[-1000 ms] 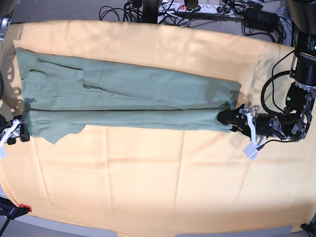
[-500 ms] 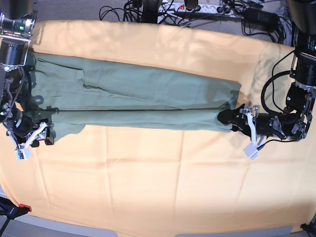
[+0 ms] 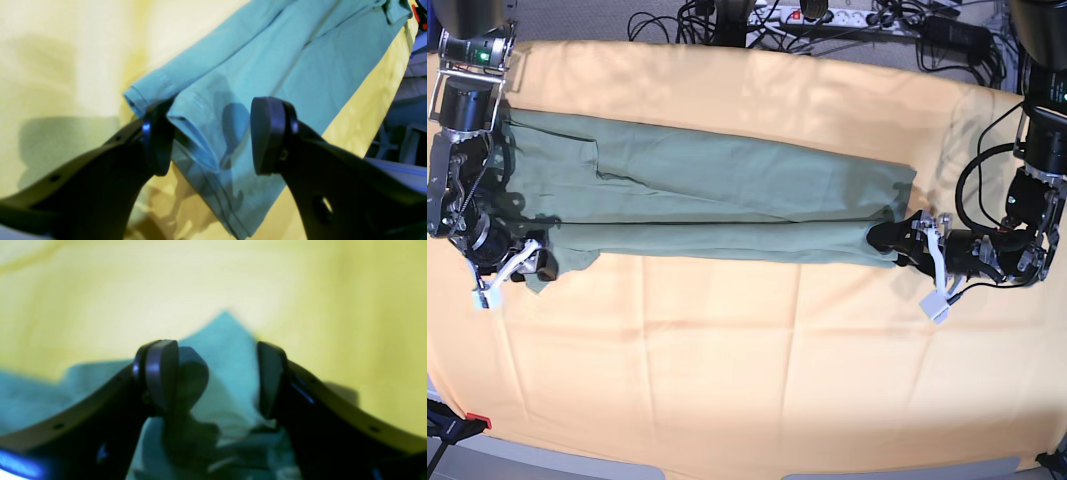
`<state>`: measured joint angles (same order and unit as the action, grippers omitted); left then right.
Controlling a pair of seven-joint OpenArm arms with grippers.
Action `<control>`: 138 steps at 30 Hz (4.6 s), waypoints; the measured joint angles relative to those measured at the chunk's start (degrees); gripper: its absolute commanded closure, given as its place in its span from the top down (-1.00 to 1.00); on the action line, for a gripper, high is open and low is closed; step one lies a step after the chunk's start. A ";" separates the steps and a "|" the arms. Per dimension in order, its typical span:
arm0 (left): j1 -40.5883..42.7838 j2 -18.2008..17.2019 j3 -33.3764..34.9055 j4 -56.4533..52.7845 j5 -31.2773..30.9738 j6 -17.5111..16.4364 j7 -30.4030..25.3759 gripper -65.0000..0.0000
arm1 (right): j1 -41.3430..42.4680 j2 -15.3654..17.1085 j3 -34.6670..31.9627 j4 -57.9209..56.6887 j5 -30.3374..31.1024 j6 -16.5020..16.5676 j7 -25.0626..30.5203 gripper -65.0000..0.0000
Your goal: Fold the T-shirt properly
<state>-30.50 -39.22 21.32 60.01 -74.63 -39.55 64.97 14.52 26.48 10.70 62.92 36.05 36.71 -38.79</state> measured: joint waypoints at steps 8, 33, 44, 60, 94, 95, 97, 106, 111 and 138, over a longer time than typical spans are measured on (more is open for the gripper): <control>0.00 0.00 0.00 0.00 0.02 0.00 0.00 0.15 | -0.07 0.26 0.00 0.00 -1.51 1.70 2.01 -1.00; 0.00 0.00 -0.02 0.00 -1.03 0.00 -3.43 0.15 | -19.69 7.74 -0.15 27.63 -1.07 3.19 3.48 -1.00; 0.00 0.00 0.00 0.00 -1.05 0.02 -3.69 0.15 | -22.43 10.49 -0.15 36.83 4.48 3.21 -9.11 -1.00; 0.00 -0.02 0.00 0.00 -1.03 0.02 -3.72 0.15 | -23.58 12.48 -0.15 39.12 12.81 3.21 -26.38 -1.00; 0.20 -5.88 -28.13 -0.02 -1.27 1.31 -1.86 0.15 | -25.77 12.35 6.71 44.15 12.24 -1.29 -16.41 -1.00; 0.22 -6.45 -28.15 0.00 -1.27 1.29 -1.88 0.15 | -26.60 11.47 6.71 44.13 10.40 -0.61 -14.99 -1.00; 0.50 -7.23 -28.13 0.00 -1.42 1.29 -1.90 0.15 | -27.89 9.53 6.71 43.98 2.93 -2.95 -11.85 -1.00; 2.56 -7.76 -28.15 0.00 -1.44 1.31 -1.75 0.15 | -28.02 4.83 6.78 40.44 -5.73 -10.10 -10.54 -1.00; 2.73 -7.76 -28.15 0.00 -1.44 1.31 -1.27 0.15 | -28.04 4.63 6.78 40.39 2.71 -0.59 -18.88 -1.00; 7.54 -7.61 -28.17 0.00 -9.35 8.26 9.86 0.15 | -29.00 0.52 6.91 35.36 -7.54 -14.60 -11.45 -1.00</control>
<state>-22.96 -46.83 -6.85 60.01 -83.99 -31.29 74.83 -14.48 27.00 17.61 98.28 28.51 22.11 -50.24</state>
